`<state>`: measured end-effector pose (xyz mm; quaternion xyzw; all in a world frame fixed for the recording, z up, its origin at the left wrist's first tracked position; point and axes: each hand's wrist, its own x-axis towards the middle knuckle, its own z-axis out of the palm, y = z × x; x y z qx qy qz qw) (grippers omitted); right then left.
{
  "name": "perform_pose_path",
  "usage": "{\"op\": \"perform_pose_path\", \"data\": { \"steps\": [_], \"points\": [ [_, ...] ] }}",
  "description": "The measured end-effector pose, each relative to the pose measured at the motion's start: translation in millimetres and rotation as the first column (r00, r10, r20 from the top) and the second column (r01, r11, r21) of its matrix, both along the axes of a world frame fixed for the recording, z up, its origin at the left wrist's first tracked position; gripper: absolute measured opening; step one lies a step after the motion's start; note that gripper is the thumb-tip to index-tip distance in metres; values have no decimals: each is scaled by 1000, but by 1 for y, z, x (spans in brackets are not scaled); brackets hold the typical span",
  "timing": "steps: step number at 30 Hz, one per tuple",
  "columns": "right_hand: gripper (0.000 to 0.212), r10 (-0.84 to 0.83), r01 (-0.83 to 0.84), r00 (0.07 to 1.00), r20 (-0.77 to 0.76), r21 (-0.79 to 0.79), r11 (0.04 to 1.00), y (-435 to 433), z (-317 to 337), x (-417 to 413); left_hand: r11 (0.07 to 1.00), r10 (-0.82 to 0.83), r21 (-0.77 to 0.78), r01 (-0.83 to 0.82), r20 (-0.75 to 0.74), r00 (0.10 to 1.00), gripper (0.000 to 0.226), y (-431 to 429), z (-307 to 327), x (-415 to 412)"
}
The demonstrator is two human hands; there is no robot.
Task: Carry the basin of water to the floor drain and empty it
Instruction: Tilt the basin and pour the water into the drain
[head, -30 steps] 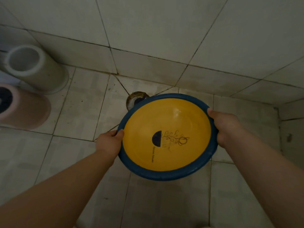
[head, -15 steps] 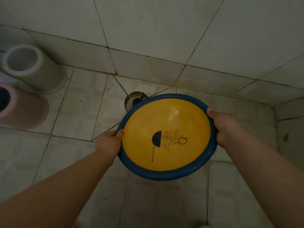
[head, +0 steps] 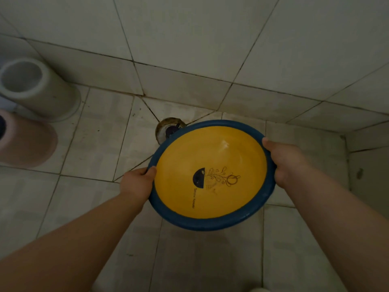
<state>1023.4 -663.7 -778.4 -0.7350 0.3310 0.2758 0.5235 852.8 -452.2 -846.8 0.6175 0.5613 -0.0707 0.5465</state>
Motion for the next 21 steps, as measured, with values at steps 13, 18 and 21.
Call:
{"op": "perform_pose_path", "data": {
  "steps": [13, 18, 21],
  "points": [
    [29, 5, -5, 1000, 3, -14, 1000, -2, 2, 3, 1000, -6, -16, 6, 14, 1000, 37, -4, -3, 0],
    [29, 3, -2, 1000, 11, -27, 1000, -4, 4, 3, 999, 5, -48, -4, 18, 1000, 23, -7, -3, 1],
    [32, 6, -6, 1000, 7, -35, 999, -6, 4, 3, 999, 5, -39, -4, 10, 1000, 29, -9, -2, 2]
  ]
}}
